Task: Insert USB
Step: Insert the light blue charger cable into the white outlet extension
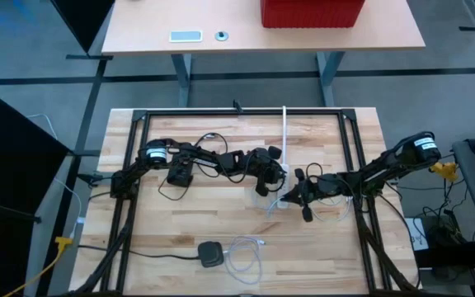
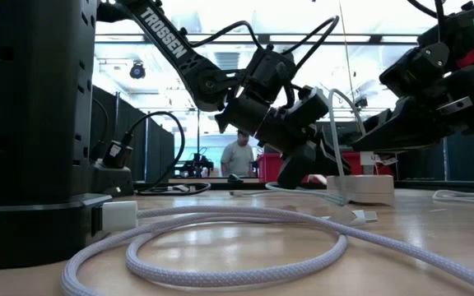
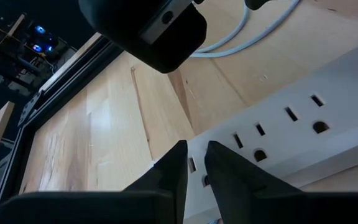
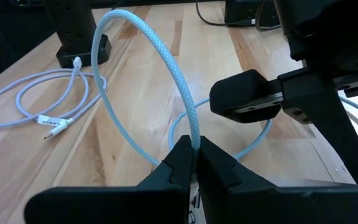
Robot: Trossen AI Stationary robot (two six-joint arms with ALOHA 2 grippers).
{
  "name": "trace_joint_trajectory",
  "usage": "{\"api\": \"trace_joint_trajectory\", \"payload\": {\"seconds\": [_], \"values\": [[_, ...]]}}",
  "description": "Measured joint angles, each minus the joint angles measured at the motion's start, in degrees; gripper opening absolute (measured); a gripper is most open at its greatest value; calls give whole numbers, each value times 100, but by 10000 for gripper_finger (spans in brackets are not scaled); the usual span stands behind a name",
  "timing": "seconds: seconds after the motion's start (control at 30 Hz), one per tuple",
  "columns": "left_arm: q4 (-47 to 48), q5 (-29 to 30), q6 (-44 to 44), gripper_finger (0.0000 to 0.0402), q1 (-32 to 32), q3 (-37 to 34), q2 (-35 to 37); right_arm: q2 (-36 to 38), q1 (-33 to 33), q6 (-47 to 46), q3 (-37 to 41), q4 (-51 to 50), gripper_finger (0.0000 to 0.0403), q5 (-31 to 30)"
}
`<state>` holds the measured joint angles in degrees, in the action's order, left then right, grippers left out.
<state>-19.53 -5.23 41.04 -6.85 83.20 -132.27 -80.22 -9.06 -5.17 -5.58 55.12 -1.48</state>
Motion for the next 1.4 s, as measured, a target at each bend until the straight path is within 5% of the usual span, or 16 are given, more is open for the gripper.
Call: {"api": "trace_joint_trajectory", "payload": {"seconds": [0.67, 1.4], "values": [[7, 0, -20, 42, 0, -4, 0, 458, 0, -98, 7, -600, 0, -94], [22, 0, -111, 41, -7, -7, 0, -79, -42, -531, -271, -879, 0, -17]]}}
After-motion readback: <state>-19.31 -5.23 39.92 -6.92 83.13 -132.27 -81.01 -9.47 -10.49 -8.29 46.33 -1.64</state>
